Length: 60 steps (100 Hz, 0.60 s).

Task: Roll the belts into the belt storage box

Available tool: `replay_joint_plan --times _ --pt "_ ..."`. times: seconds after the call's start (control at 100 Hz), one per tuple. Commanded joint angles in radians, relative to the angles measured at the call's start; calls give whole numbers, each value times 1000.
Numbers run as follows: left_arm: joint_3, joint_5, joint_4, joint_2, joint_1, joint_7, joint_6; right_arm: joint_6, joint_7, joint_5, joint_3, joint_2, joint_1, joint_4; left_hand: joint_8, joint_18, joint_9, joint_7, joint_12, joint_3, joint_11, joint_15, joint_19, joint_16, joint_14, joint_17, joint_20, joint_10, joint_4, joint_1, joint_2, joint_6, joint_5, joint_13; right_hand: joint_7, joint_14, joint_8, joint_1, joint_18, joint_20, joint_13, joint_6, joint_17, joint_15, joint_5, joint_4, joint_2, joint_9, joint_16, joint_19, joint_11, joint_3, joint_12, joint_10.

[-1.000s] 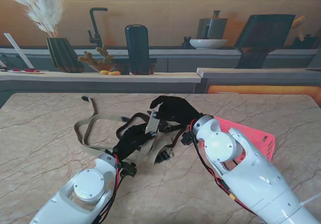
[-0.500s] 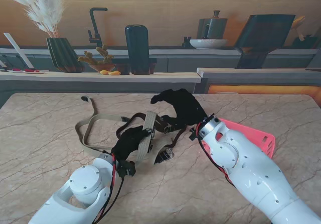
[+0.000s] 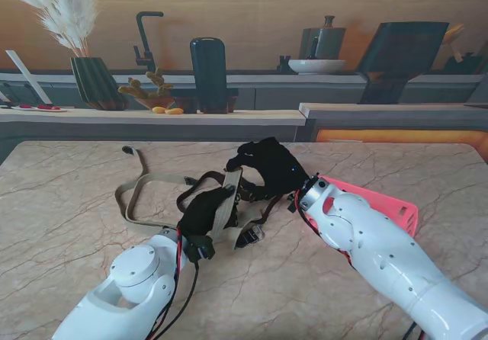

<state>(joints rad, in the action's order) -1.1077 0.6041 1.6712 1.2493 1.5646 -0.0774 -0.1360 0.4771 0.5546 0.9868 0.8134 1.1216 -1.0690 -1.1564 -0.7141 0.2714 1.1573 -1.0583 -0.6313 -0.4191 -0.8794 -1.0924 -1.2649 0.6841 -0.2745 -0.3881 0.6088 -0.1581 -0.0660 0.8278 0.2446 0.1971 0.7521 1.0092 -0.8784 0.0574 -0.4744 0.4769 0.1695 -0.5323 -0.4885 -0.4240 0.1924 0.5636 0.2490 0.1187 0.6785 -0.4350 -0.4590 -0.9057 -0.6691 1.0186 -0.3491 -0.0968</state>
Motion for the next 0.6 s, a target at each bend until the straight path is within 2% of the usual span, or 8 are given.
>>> replay_joint_plan --times 0.0,0.14,0.21,0.28,0.4,0.43,0.49,0.59 --pt "11 -2 17 16 -1 -12 -3 0 8 -5 -10 12 7 12 -1 -32 0 -38 8 4 -17 -4 -30 -6 15 1 17 13 5 47 -47 -36 -12 7 -31 2 2 -15 -19 18 22 -10 -12 21 34 10 -31 -10 8 -35 -24 15 -6 -14" --pt "23 27 23 24 -5 -37 -2 -2 35 -10 -33 18 22 39 5 -40 -5 -39 14 21 -14 1 -27 -10 20 1 14 17 2 53 -58 -39 -24 2 -45 1 21 -20 -12 37 -12 1 -2 51 140 19 -97 -86 6 -61 -30 -5 -8 -4" --pt "26 40 25 27 -6 -46 0 -5 45 -13 -40 21 26 47 7 -44 -10 -40 17 32 -13 4 -26 -12 24 1 12 19 0 59 -64 -40 -31 0 -113 1 167 21 -8 70 -29 -10 1 66 166 103 -122 -125 7 -84 -29 -59 -12 1" --pt "29 52 28 30 -6 -55 3 -7 52 -15 -44 24 29 52 13 -49 -14 -46 24 85 -15 6 -24 -16 27 2 8 21 4 92 -77 -41 -37 -3 -186 -2 236 62 -4 78 -53 -33 10 77 201 138 -158 -183 4 -95 -31 -125 -13 13" --pt "33 58 31 33 -6 -67 6 -10 69 -18 -53 28 34 62 14 -54 -20 -45 25 94 -13 8 -22 -17 32 2 7 23 4 89 -76 -47 -43 -8 -248 -15 291 158 6 88 -133 -20 42 120 366 126 -298 -392 -10 -120 -55 -236 -18 65" --pt "34 55 31 33 -6 -70 6 -13 77 -17 -56 29 36 65 17 -54 -21 -43 26 96 -14 8 -21 -17 32 3 6 23 6 88 -71 -51 -43 -9 -253 -22 293 177 9 88 -162 -3 58 135 397 122 -296 -462 -15 -129 -68 -236 -20 85" --pt "37 35 32 34 -7 -79 8 -26 85 -16 -56 31 34 63 38 -46 -40 -33 27 93 -6 12 -9 -14 16 30 4 3 16 79 -53 -61 -47 -35 -251 -29 299 201 16 94 -203 31 80 171 446 117 -275 -547 -27 -147 -68 -225 -10 84" --pt "56 -88 12 30 -18 -92 43 -57 90 -21 -44 33 18 48 81 -31 -102 0 26 74 25 42 21 -6 0 81 2 -10 19 5 1 -77 -96 -97 -243 -29 301 206 26 105 -230 57 95 207 489 117 -244 -601 -40 -166 -62 -196 7 87"
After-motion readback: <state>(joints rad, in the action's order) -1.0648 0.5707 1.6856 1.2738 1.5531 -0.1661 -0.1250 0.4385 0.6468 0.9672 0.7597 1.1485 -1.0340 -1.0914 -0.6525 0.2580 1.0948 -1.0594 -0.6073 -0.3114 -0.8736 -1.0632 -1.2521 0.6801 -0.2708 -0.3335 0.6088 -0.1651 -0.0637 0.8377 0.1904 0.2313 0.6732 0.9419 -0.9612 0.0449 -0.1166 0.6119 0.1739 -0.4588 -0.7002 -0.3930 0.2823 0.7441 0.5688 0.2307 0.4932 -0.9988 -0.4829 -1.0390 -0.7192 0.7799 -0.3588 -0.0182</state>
